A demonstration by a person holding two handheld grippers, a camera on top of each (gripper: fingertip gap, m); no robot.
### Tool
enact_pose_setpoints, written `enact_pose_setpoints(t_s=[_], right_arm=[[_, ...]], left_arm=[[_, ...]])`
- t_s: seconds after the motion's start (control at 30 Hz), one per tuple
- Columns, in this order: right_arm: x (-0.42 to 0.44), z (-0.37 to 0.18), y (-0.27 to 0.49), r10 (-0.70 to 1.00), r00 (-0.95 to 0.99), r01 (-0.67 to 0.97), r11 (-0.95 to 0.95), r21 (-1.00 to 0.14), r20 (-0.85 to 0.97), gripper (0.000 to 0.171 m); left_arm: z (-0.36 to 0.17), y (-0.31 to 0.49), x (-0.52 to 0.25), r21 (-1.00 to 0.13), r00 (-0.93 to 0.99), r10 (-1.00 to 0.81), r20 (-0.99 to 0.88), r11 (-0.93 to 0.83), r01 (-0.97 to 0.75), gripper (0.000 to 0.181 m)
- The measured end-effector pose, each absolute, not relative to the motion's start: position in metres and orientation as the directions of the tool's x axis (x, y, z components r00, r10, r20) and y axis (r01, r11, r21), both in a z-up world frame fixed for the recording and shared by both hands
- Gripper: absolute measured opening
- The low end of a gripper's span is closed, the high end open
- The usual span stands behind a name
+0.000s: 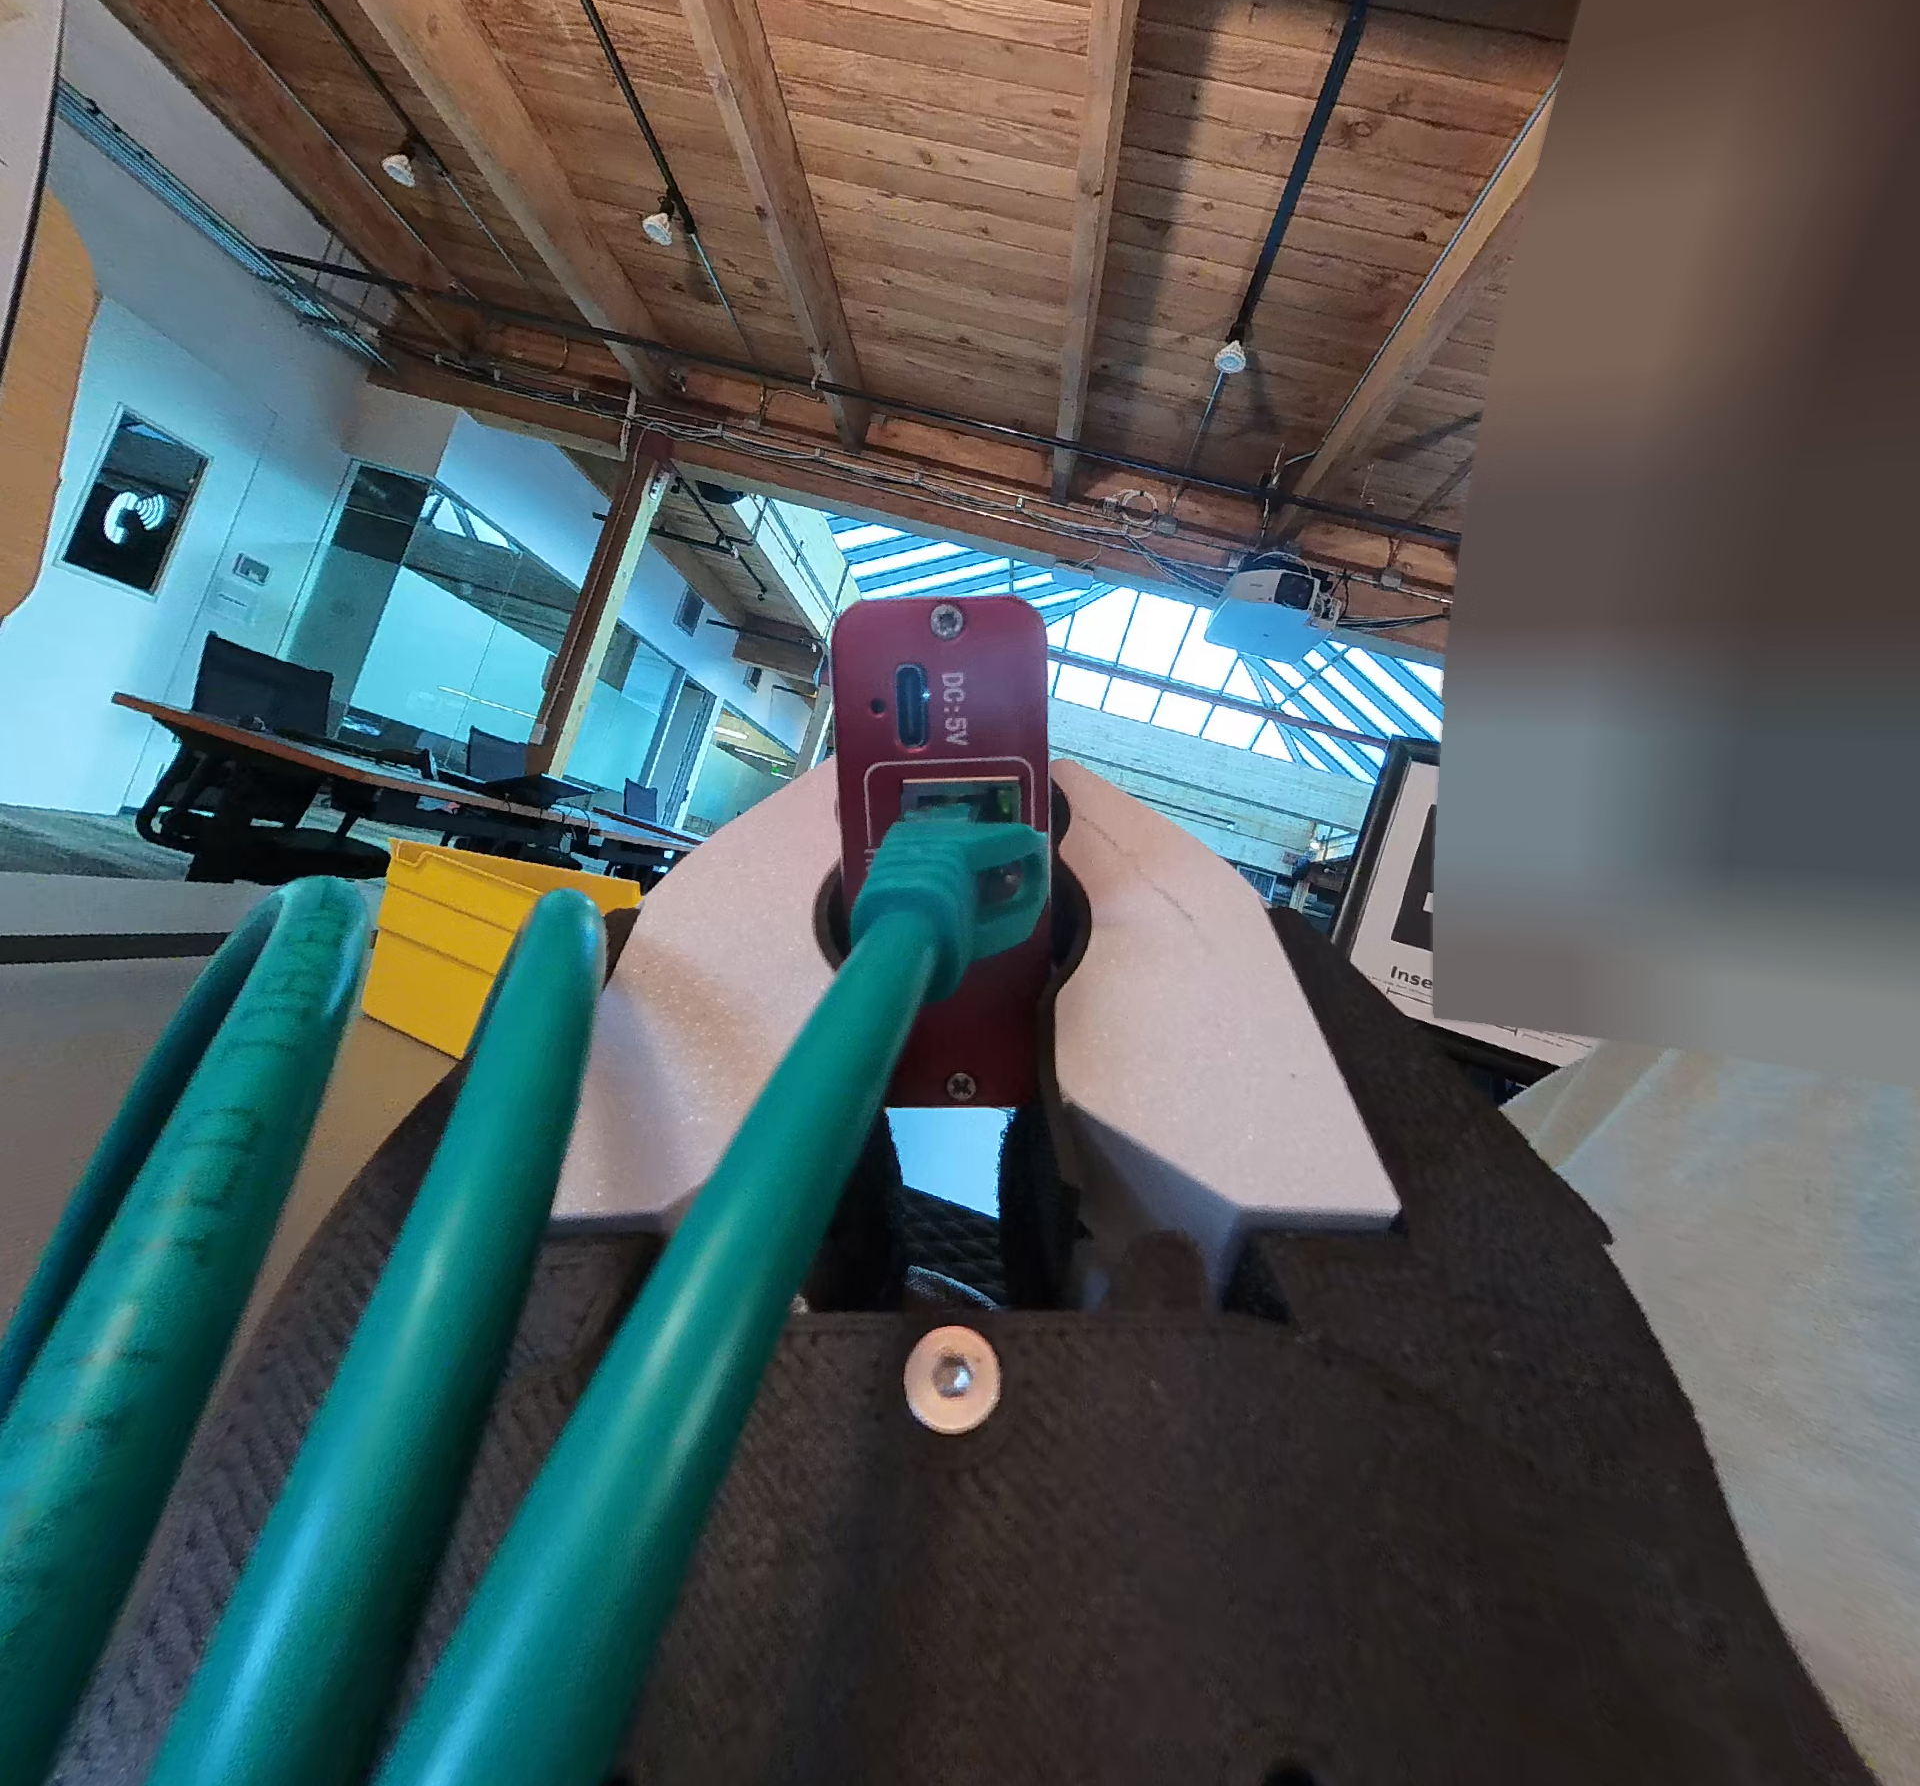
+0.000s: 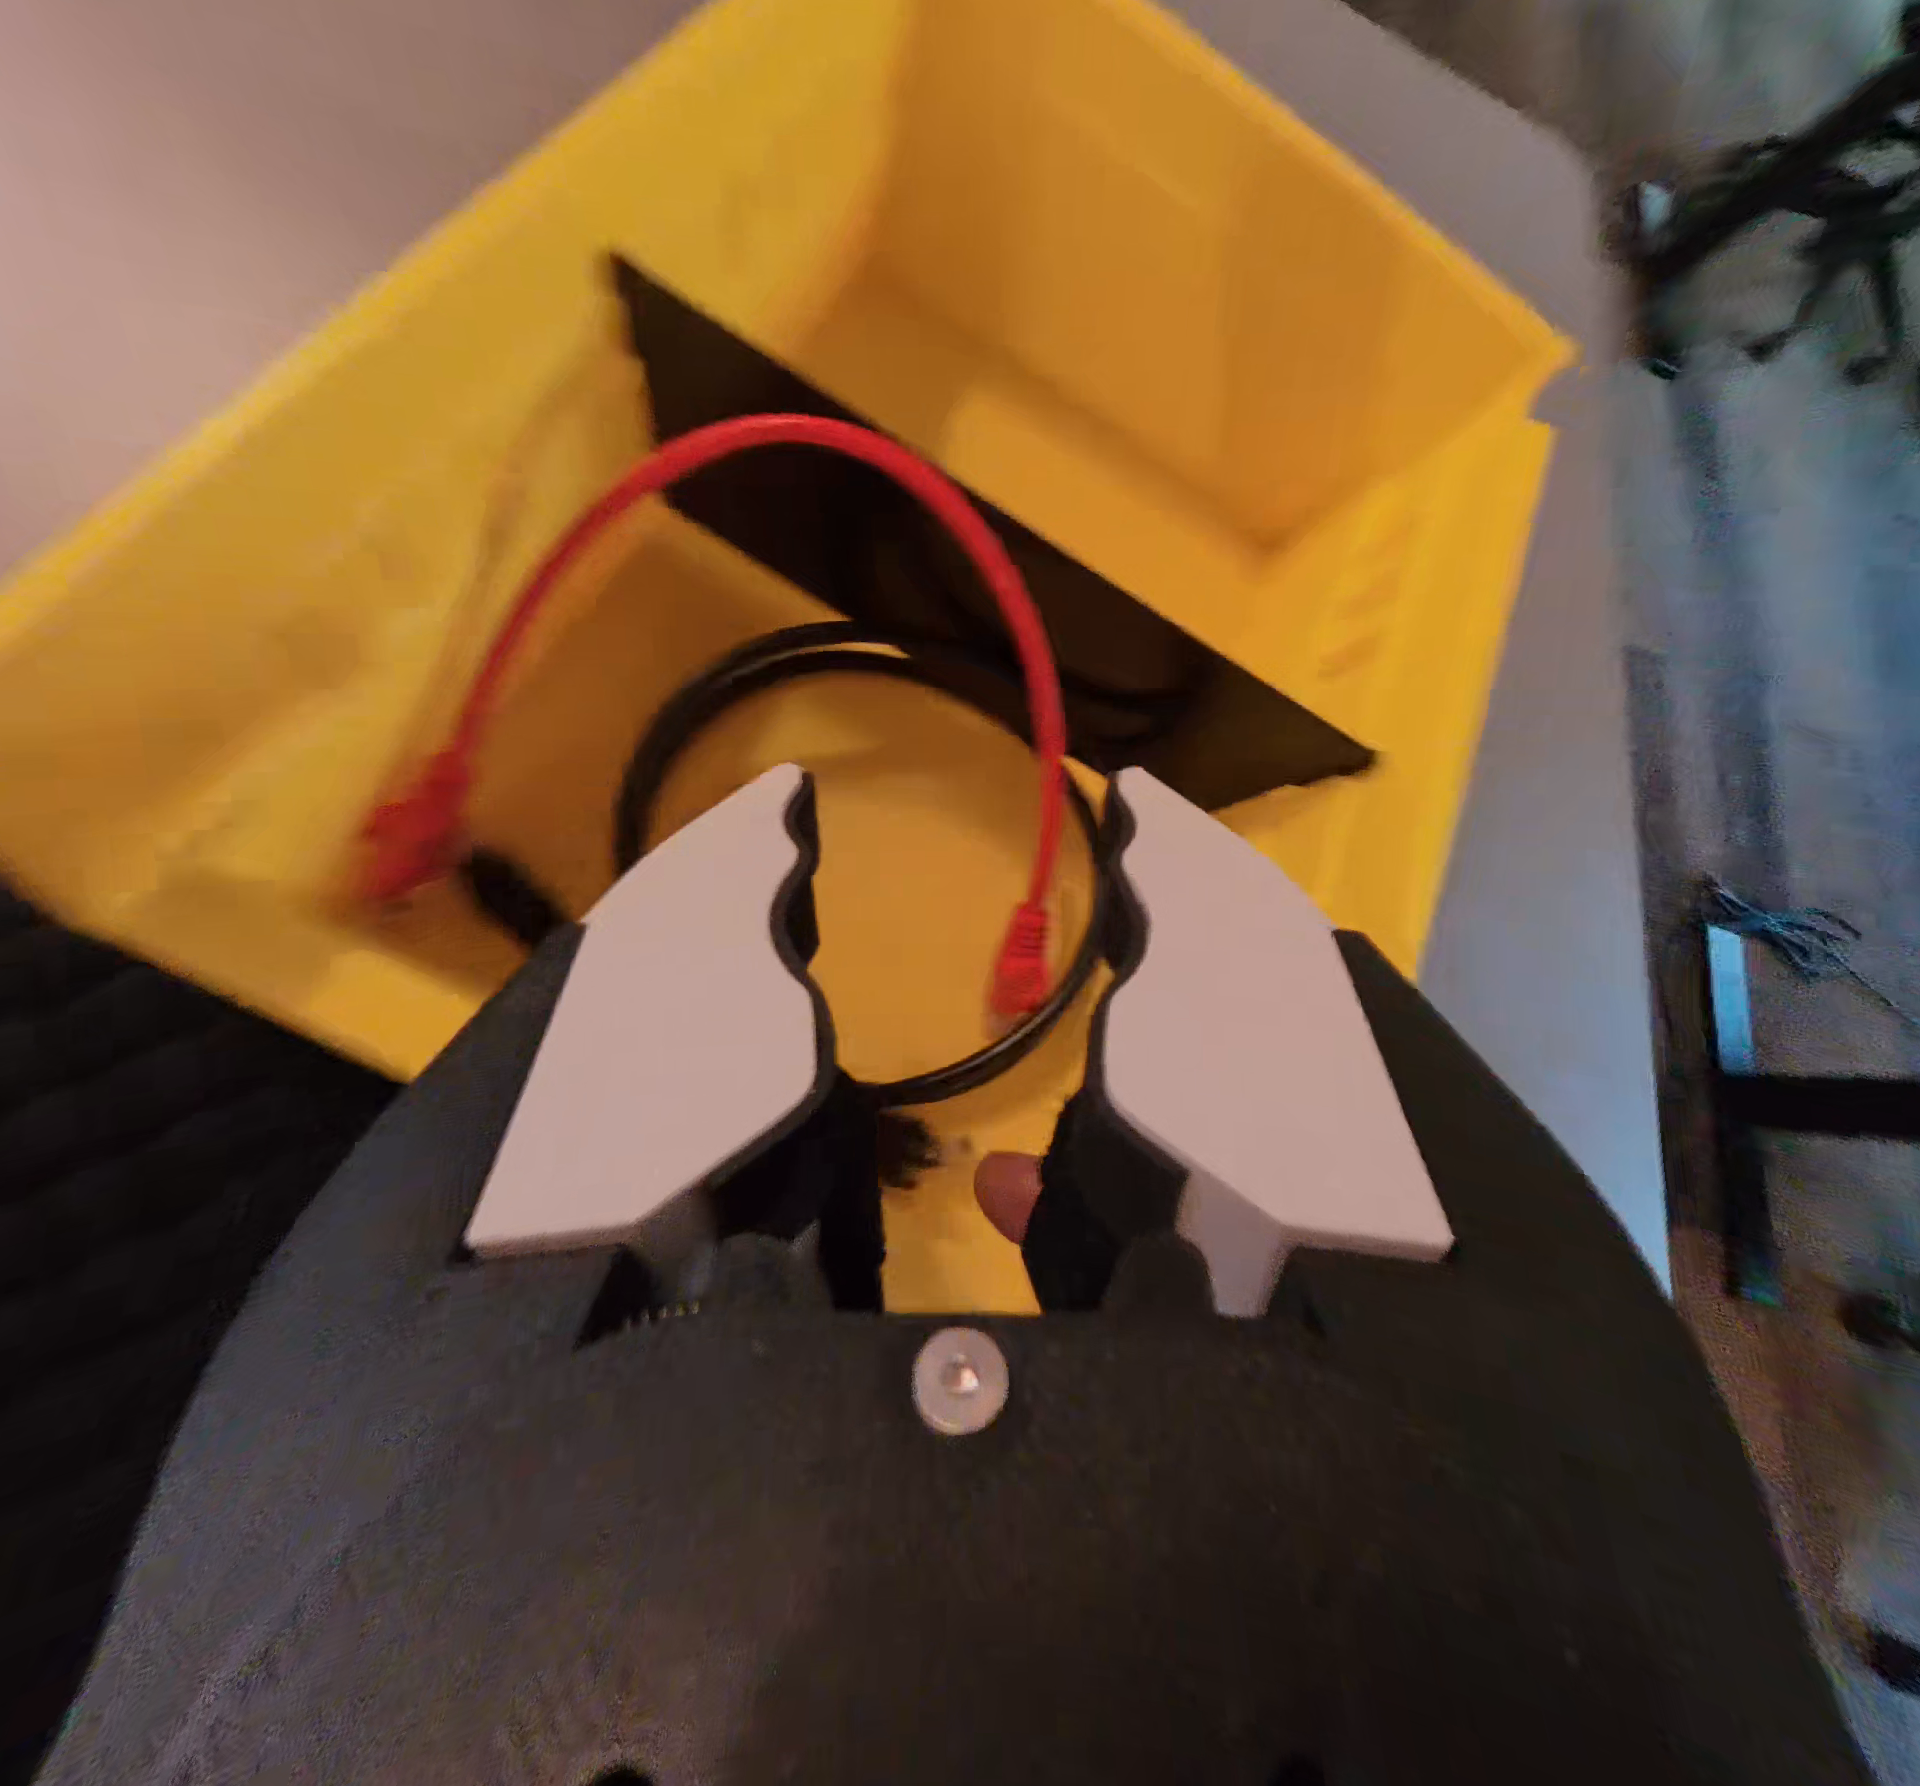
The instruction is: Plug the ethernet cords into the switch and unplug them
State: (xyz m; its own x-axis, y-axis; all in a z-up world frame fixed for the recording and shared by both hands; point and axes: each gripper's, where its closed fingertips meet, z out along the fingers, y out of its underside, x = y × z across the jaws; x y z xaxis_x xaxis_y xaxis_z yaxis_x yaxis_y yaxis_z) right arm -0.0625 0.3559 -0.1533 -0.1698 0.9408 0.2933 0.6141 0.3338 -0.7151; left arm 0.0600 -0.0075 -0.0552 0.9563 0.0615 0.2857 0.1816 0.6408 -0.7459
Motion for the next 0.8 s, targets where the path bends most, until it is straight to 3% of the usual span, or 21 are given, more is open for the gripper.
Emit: enact_pose_setpoints(t_s=[0.07,0.23,0.3,0.43,0.57,0.63,0.73,0.8], right_arm=[[-0.068,-0.165,0.368,0.957,-0.132,0.66,0.281,-0.697,0.26,0.039],[-0.083,-0.194,0.377,0.954,-0.118,0.739,0.269,-0.618,0.275,0.03],[-0.084,-0.2,0.379,0.944,-0.13,0.748,0.294,-0.595,0.303,0.006],[-0.066,-0.204,0.381,0.921,-0.19,0.804,0.345,-0.484,0.34,0.005],[-0.061,-0.204,0.382,0.905,-0.21,0.833,0.364,-0.416,0.371,0.007],[-0.06,-0.208,0.382,0.901,-0.204,0.847,0.359,-0.393,0.383,0.025],[-0.062,-0.183,0.372,0.908,-0.121,0.775,0.339,-0.534,0.4,0.051],[-0.064,-0.15,0.341,0.928,-0.127,0.612,0.35,-0.709,0.349,0.054]], left_arm=[[-0.056,-0.007,0.06,-0.749,0.957,0.064,0.284,0.638,0.18,0.029],[-0.057,-0.005,0.06,-0.758,0.957,0.071,0.281,0.628,0.176,0.03],[-0.057,-0.004,0.06,-0.761,0.957,0.073,0.281,0.625,0.176,0.03],[-0.058,-0.003,0.06,-0.767,0.957,0.075,0.282,0.617,0.178,0.029],[-0.06,0.0,0.059,-0.777,0.955,0.077,0.287,0.601,0.185,0.03],[-0.062,0.002,0.059,-0.788,0.954,0.082,0.289,0.587,0.188,0.029],[-0.065,0.005,0.058,-0.802,0.952,0.092,0.292,0.566,0.191,0.029],[-0.068,0.007,0.058,-0.812,0.951,0.095,0.295,0.55,0.196,0.029]])
